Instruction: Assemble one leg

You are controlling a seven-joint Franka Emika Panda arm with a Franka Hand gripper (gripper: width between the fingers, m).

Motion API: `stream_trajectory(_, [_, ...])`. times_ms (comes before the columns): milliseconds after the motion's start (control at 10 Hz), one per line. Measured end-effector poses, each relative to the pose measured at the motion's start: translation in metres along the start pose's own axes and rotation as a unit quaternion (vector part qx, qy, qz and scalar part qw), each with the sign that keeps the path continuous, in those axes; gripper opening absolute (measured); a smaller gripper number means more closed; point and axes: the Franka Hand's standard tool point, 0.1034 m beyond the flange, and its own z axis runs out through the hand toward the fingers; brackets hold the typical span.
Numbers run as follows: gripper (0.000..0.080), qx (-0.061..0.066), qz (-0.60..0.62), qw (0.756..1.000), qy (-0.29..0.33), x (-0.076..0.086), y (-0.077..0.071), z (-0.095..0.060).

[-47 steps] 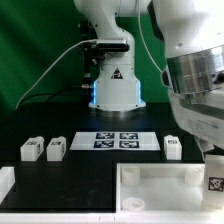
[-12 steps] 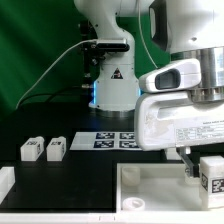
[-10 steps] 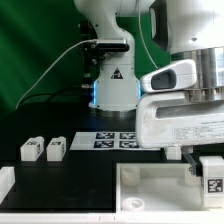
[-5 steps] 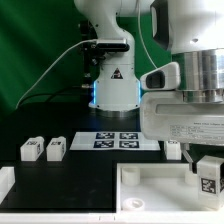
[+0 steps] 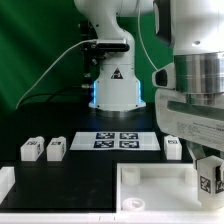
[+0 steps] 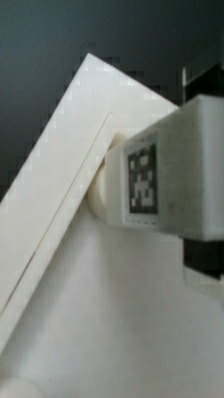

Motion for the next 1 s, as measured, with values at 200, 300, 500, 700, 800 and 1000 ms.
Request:
stream_trajectory(200, [0.0292,0.017,0.180,0.984,-0.009,-0.0056,-0.0005,0.0015])
stream_trajectory(300, [0.0293,0.024,0.221,0.975,-0.010,-0.0082,-0.0017,0.0016])
stream_trajectory(500, [0.0293,0.023,0.197,0.980,-0.010,-0.0078,-0.0012,0.0016])
stream_trajectory(700, [0.0466,0.023,0.150,0.988,-0.007,-0.0072,-0.0015,0.0019])
stream_trajectory(800, [0.0466,0.025,0.034,0.999,-0.004,-0.0049,-0.0035,0.0000])
stream_trajectory(1000, [0.0640,0.018,-0.136,0.991,-0.002,-0.0101,-0.0035,-0.0001])
